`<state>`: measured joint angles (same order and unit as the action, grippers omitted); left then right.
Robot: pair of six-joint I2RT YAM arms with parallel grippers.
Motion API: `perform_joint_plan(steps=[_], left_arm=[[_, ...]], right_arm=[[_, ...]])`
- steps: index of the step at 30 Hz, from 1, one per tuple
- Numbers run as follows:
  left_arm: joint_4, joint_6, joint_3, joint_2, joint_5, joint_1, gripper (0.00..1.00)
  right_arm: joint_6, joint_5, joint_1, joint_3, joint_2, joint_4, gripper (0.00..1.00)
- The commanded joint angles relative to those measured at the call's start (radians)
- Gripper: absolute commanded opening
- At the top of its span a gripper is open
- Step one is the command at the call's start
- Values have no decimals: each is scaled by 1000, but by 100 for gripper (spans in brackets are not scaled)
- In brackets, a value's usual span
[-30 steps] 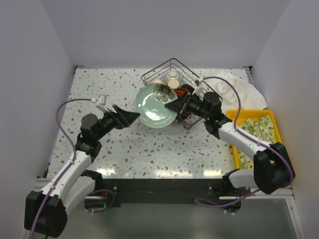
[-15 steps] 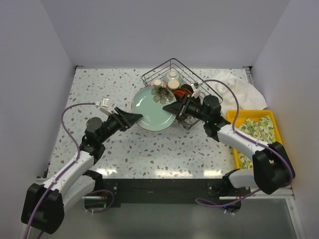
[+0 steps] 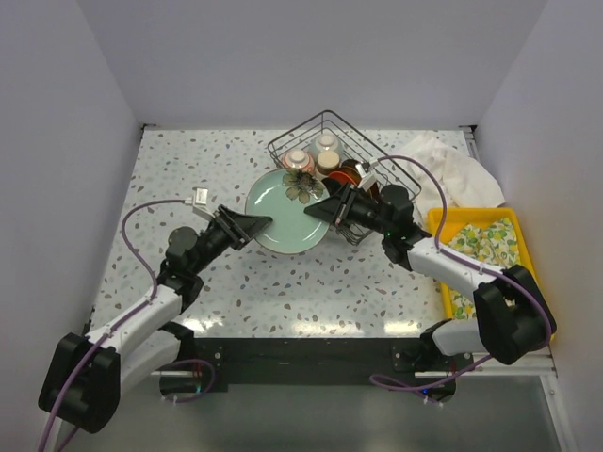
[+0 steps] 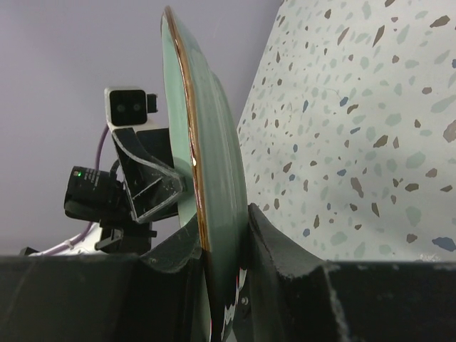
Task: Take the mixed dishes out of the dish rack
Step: Pick up the plate from the dish rack.
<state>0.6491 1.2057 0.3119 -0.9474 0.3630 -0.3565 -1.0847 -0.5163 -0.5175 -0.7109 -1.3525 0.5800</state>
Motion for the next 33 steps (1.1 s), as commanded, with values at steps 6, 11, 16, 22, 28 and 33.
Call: perform_joint_plan(steps=[6, 11, 16, 22, 28, 33], left_arm=[[112, 35, -25, 5, -19, -24, 25], [152, 69, -68, 33, -42, -24, 9], [143, 75, -92, 71, -67, -24, 0], [100, 68, -77, 107, -111, -22, 0], [40, 35, -31, 113, -163, -21, 0], [-3, 5, 25, 82, -213, 11, 0]], right_arm=[[-41, 2, -10, -2, 12, 176, 0], [-32, 19, -10, 16, 19, 155, 0], [0, 36, -12, 21, 45, 97, 15], [146, 87, -10, -15, 116, -118, 73], [292, 150, -12, -45, 208, -333, 98], [417, 206, -10, -81, 283, -521, 98]])
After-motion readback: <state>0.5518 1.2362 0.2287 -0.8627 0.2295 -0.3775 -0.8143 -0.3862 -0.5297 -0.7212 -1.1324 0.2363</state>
